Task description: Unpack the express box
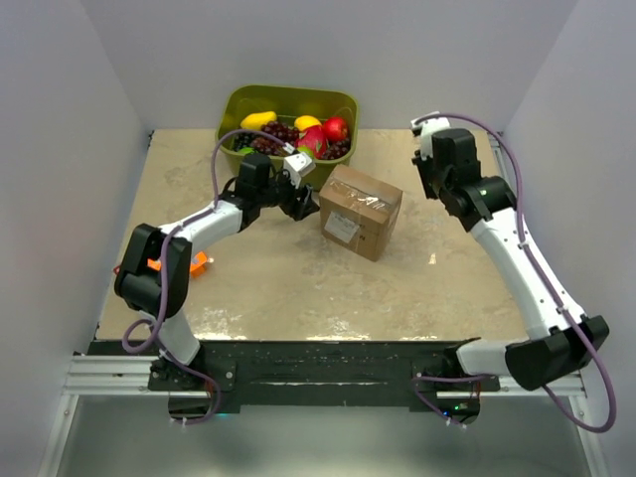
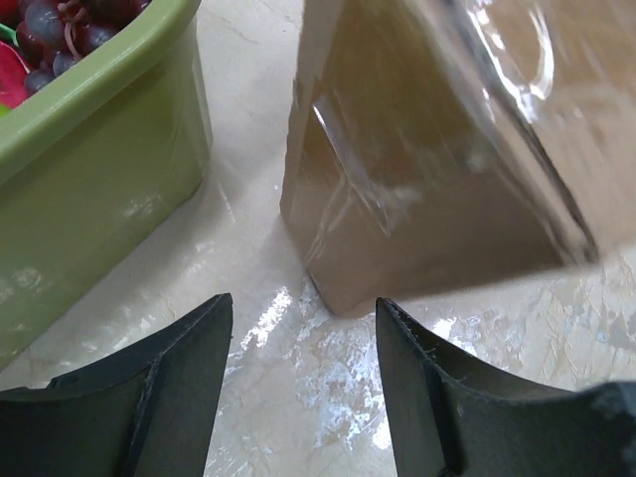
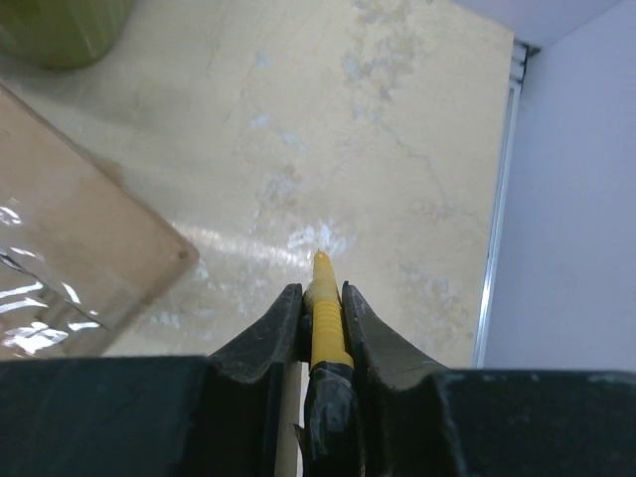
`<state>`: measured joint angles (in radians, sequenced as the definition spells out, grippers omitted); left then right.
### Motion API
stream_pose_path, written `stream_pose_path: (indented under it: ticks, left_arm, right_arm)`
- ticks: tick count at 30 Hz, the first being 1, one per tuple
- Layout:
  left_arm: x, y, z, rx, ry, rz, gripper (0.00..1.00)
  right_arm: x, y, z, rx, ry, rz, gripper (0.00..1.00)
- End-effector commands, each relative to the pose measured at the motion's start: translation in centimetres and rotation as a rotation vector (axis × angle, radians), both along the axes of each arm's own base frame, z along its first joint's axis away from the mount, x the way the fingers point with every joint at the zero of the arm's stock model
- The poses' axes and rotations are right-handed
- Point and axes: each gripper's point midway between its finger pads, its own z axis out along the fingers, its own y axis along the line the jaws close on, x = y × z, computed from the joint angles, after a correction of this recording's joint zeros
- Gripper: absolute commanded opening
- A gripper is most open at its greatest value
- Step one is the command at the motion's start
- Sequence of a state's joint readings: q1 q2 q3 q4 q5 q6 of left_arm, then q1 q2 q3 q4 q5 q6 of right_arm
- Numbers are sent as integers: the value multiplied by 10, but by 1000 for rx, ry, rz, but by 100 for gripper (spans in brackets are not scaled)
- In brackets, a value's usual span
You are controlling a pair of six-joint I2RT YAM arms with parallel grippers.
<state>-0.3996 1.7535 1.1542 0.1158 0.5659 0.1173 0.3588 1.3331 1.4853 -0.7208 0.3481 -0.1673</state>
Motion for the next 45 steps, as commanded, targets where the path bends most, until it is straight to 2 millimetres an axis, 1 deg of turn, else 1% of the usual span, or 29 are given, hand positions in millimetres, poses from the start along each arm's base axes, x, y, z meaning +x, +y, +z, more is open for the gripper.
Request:
stream_pose_path:
  ticks: [1, 5, 11, 12, 13, 15, 17, 18, 19, 20, 22, 23, 24, 25, 26, 27, 28, 29, 30, 32, 33, 35, 36, 37, 39, 40, 42, 43, 45]
  left_arm:
    - [6, -8, 20, -27, -68, -30, 63]
    - [-13, -12, 26, -45, -60, -76, 63]
    - [-52, -13, 33, -52, -59, -142, 63]
    - [-56, -14, 34, -47, -69, -156, 63]
    - [-61, -13, 34, -43, -68, -166, 63]
    - [-64, -7, 35, -24, -80, -152, 63]
    - [-67, 1, 32, 16, -68, -132, 64]
    - [-64, 6, 33, 39, -94, -123, 65]
    - [-70, 19, 21, 77, -33, -112, 65]
    - [-72, 27, 27, 82, -39, -110, 66]
    - [-82, 50, 26, 117, -12, -134, 68]
    - [-86, 55, 42, 129, -56, -156, 71]
    - [-88, 61, 47, 176, -113, -201, 73]
    - [-101, 70, 45, 211, -76, -224, 74]
    - [-99, 70, 64, 217, -120, -240, 77]
    - [-102, 68, 75, 216, -156, -285, 77]
    - [-106, 67, 84, 209, -150, -296, 78]
    - [-98, 62, 114, 182, -208, -295, 79]
    - [-98, 55, 132, 130, -204, -297, 80]
    - [-79, 40, 180, 53, -289, -285, 85]
    - [-71, 33, 193, 11, -270, -251, 86]
    - [-47, 12, 216, -42, -300, -248, 89]
    - [-43, 0, 217, -73, -257, -246, 89]
    - [-26, -10, 205, -89, -209, -240, 89]
    - [-20, -30, 215, -158, -190, -248, 90]
    - [-14, -39, 203, -162, -159, -255, 90]
    - [-14, -55, 195, -172, -126, -269, 91]
    - [-8, -61, 180, -168, -87, -271, 91]
    - [-3, -66, 172, -171, -45, -264, 91]
  right_arm:
    - [-28, 5, -49, 22, 166, 37, 0]
    - [-19, 24, -59, 72, 200, 86, 0]
    - [12, 75, -55, 107, 194, 192, 0]
    - [14, 89, -48, 113, 177, 222, 0]
    - [18, 97, -54, 111, 194, 234, 0]
    - [19, 112, -51, 124, 192, 266, 0]
    - [20, 118, -57, 126, 210, 266, 0]
    - [21, 117, -56, 124, 205, 252, 0]
    - [21, 115, -57, 123, 209, 243, 0]
    - [19, 110, -58, 111, 213, 229, 0]
    - [26, 88, -53, 119, 199, 168, 0]
    - [28, 76, -49, 126, 192, 143, 0]
    - [35, 56, -46, 134, 182, 91, 0]
    - [39, 46, -43, 140, 173, 67, 0]
    - [44, 38, -37, 155, 156, 50, 0]
    - [50, 19, -32, 171, 135, 4, 0]
    - [55, 17, -27, 207, 112, 1, 0]
    - [60, 5, -21, 239, 93, -22, 0]
    - [60, 3, -12, 282, 70, -22, 0]
    - [64, 8, 6, 424, 2, 10, 0]
    - [59, 10, 26, 462, -59, 37, 0]
    - [59, 15, 44, 545, -141, 67, 0]
    - [57, 15, 54, 577, -173, 75, 0]
    - [54, 18, 72, 636, -225, 82, 0]
    - [49, 21, 78, 701, -230, 103, 0]
    - [47, 24, 88, 757, -252, 113, 0]
    - [45, 22, 83, 826, -239, 114, 0]
    - [45, 22, 90, 893, -258, 116, 0]
    - [46, 14, 78, 978, -218, 89, 0]
